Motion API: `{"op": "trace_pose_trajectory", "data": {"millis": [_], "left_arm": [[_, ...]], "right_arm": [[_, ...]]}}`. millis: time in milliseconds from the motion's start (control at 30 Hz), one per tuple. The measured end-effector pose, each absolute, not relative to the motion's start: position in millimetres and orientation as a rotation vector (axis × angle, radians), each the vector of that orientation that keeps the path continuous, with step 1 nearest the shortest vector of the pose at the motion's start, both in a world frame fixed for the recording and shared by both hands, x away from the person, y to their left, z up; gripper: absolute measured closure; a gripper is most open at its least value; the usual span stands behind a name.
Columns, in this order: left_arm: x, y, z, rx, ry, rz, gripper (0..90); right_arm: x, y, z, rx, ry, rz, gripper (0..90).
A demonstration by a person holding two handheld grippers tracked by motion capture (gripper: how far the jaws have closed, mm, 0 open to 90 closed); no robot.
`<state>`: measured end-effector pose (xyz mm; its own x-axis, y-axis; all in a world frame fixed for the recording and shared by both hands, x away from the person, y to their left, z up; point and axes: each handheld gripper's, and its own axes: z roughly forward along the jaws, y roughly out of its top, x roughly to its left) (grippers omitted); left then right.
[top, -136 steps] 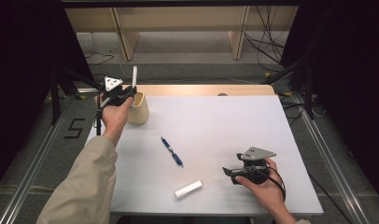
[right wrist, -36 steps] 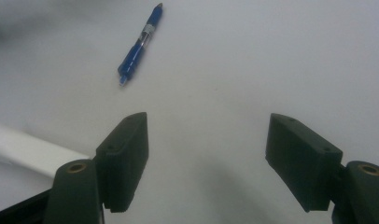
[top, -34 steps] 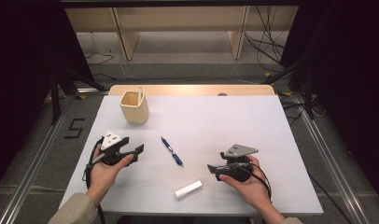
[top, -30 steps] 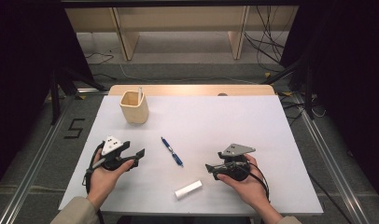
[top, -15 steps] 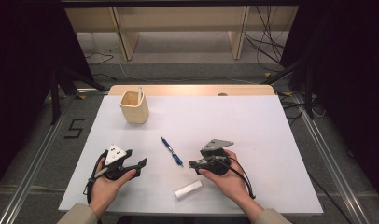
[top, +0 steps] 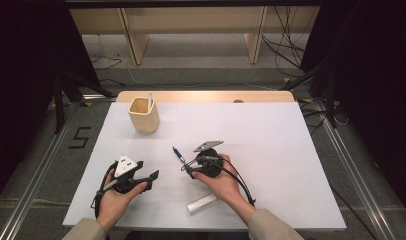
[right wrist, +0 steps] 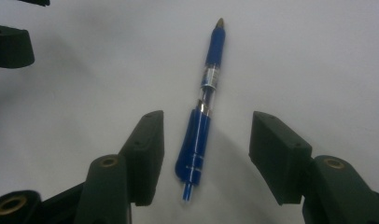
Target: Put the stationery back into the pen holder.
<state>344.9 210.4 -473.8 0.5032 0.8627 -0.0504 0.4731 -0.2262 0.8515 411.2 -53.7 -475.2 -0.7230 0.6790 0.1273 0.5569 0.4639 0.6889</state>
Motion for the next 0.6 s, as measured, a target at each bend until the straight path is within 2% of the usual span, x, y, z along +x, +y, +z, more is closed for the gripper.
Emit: {"op": "trace_pose_trajectory", "data": {"millis": [600], "left_arm": [[345.6,208.8,-473.8,1.876,1.101,0.556,30.4]], "right_arm": [[430.7,-26.8,-482.3,1.092,2.567,1.028,59.6]]}}
